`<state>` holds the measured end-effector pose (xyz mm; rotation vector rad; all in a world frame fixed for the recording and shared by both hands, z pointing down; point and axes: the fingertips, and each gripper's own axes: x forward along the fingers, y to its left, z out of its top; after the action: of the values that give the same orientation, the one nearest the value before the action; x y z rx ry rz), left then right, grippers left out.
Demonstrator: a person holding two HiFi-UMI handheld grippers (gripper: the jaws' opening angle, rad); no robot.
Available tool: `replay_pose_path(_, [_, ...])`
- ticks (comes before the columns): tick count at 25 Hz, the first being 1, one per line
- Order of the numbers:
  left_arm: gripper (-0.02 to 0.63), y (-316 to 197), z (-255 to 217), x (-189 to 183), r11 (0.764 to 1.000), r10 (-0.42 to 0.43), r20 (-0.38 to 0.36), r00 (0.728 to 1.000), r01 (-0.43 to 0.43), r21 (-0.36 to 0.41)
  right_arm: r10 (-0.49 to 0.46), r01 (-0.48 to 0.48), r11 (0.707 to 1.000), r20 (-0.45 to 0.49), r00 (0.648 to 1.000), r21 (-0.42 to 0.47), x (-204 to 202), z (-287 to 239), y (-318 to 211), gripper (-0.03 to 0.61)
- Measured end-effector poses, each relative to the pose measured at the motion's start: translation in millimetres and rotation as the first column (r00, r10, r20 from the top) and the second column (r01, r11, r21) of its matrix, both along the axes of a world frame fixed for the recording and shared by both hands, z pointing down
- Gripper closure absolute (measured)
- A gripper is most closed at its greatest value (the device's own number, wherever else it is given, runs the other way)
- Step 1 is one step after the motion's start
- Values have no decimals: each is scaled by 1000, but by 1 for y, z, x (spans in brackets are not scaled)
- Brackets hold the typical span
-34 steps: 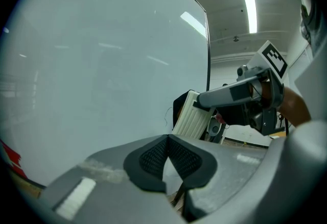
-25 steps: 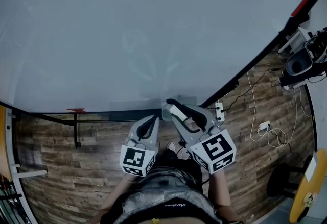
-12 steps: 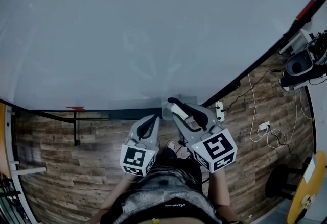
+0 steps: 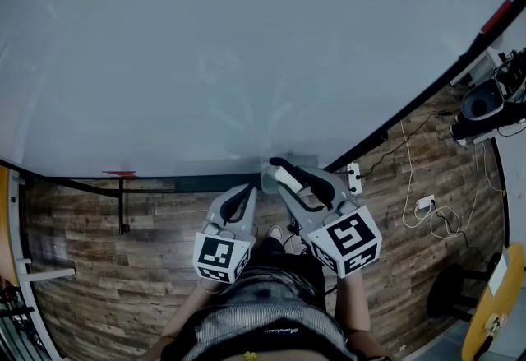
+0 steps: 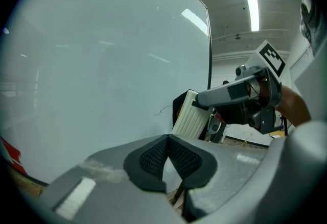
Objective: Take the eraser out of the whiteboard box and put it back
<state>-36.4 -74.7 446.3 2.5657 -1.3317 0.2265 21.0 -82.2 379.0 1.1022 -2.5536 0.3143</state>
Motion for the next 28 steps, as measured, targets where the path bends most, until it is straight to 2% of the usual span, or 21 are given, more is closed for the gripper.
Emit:
replay_pose_path(15, [612,-1,5,5,1000,10,-1,1000,-10,-15,-11,11,999,-17,1000,-33,1,16,-7,422])
replay_pose_path(25, [612,-2,8,-1,1000,-15,1,1000,15,-21,-14,10,995,-44,999,-96,3,52,-17,422])
replay_pose_path(28, [612,1,11,-3,998,-17,7,1000,17,-59,-20,16,994,-42,999,-109,1,60,-19,422])
